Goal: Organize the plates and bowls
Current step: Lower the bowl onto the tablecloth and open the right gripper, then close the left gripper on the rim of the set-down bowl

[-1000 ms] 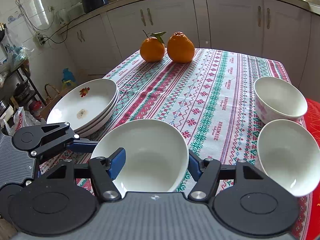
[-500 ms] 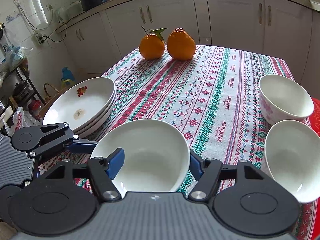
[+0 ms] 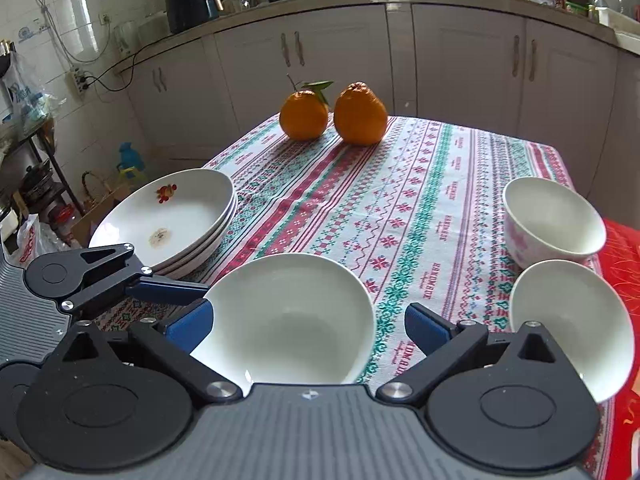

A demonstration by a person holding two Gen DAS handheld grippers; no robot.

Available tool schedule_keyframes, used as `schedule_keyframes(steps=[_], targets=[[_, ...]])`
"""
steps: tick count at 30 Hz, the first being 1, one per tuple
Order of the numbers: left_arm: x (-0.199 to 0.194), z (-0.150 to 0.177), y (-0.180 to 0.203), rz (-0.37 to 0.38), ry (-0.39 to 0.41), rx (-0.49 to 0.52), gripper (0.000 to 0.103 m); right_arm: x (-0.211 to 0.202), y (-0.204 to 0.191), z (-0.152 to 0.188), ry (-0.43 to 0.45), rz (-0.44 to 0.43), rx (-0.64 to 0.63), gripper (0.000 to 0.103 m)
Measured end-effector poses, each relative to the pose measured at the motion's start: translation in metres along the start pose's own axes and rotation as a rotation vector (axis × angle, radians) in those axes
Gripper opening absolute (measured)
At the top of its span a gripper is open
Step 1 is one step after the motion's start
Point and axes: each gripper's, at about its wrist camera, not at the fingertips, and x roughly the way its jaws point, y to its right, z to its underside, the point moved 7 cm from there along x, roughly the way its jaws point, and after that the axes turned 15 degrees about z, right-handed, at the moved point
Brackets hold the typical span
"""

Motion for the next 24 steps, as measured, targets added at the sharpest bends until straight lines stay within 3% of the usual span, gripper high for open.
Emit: schedule_keyframes(steps=[13, 24], targets=[[-0.011, -0.018, 0.012, -0.003, -0.018, 0.022, 0.096, -0.039, 0.060, 0.023, 0.099, 0.294, 0.046, 0.103], [0.006, -0.041, 0.018, 0.004, -0.034, 0.025, 0.096, -0.036, 0.094, 0.054, 0.038, 0.365, 0.089, 0.103]])
